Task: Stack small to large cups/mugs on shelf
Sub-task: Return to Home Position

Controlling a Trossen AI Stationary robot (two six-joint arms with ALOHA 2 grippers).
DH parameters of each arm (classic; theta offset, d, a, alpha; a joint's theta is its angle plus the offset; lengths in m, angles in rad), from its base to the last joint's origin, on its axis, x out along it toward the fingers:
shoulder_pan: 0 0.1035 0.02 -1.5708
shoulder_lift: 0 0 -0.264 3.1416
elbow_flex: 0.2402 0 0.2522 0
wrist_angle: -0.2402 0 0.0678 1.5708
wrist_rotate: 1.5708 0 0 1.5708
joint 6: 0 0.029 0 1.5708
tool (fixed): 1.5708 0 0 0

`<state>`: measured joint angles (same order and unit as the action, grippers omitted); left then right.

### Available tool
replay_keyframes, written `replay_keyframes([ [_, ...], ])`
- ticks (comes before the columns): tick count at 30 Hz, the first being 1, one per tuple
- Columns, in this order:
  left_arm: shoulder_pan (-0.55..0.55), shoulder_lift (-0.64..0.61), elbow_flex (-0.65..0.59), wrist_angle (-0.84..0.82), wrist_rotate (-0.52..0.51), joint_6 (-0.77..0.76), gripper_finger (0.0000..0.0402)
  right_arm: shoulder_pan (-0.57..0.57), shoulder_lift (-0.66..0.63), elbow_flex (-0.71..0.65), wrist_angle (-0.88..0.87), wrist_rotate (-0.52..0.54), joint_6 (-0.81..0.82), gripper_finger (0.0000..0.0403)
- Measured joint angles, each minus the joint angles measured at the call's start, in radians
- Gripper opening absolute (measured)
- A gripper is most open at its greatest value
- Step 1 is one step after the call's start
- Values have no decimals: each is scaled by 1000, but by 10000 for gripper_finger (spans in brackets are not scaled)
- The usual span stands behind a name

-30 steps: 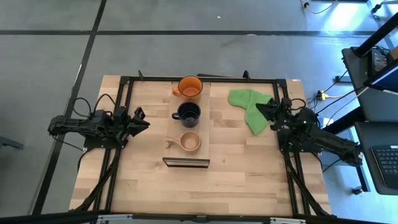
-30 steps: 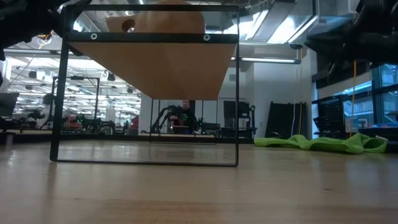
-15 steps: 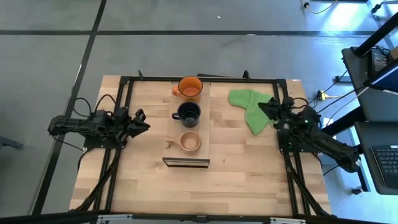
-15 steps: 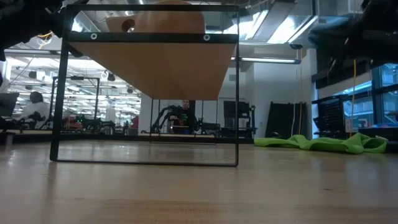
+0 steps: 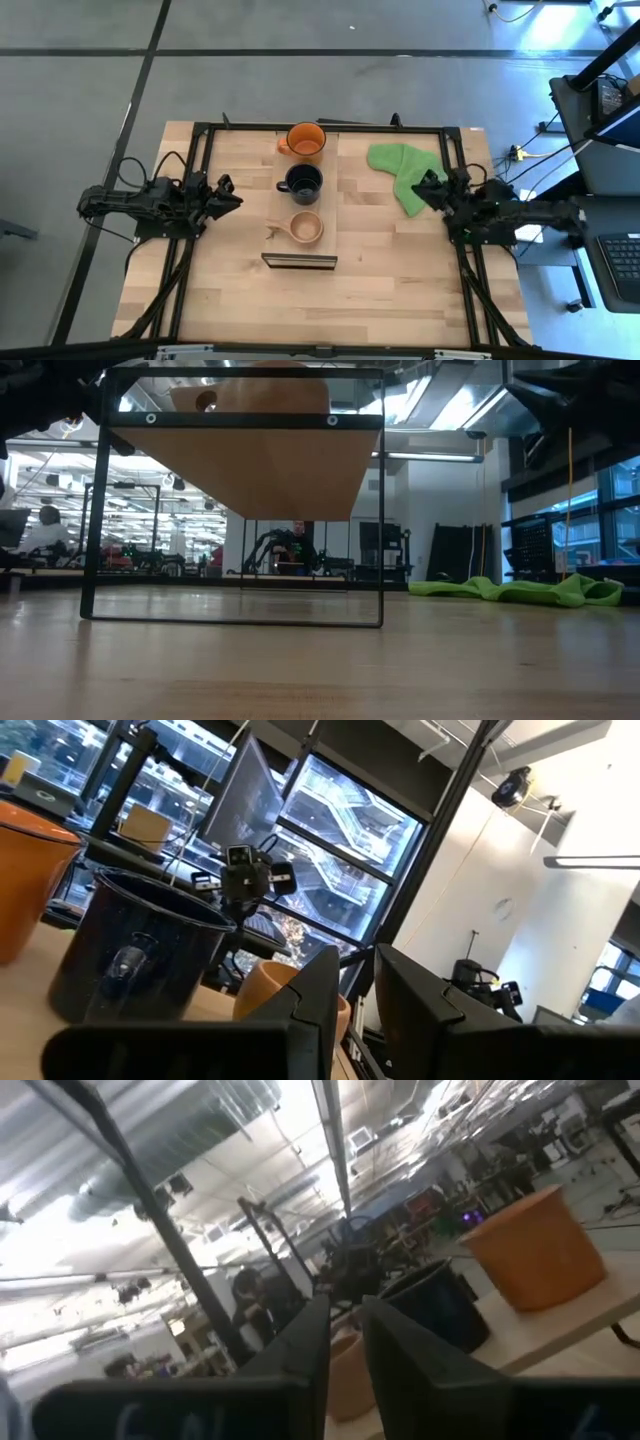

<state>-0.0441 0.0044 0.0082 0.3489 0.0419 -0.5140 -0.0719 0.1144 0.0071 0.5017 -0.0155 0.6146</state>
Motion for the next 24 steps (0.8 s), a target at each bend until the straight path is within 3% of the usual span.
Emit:
replay_keyframes([
  [5, 0, 0, 0, 0, 0, 1, 63, 102, -14, 0, -16, 94, -113, 65],
  [11, 0, 0, 0, 1, -1, 0, 63, 106, -111, 0, -98, 70, -107, 65],
  [18, 0, 0, 0, 3, 0, 20, 63, 102, -113, 0, -110, 76, -114, 65],
  [24, 0, 0, 0, -139, -17, 38, 63, 102, -113, 0, -161, 84, -147, 65],
])
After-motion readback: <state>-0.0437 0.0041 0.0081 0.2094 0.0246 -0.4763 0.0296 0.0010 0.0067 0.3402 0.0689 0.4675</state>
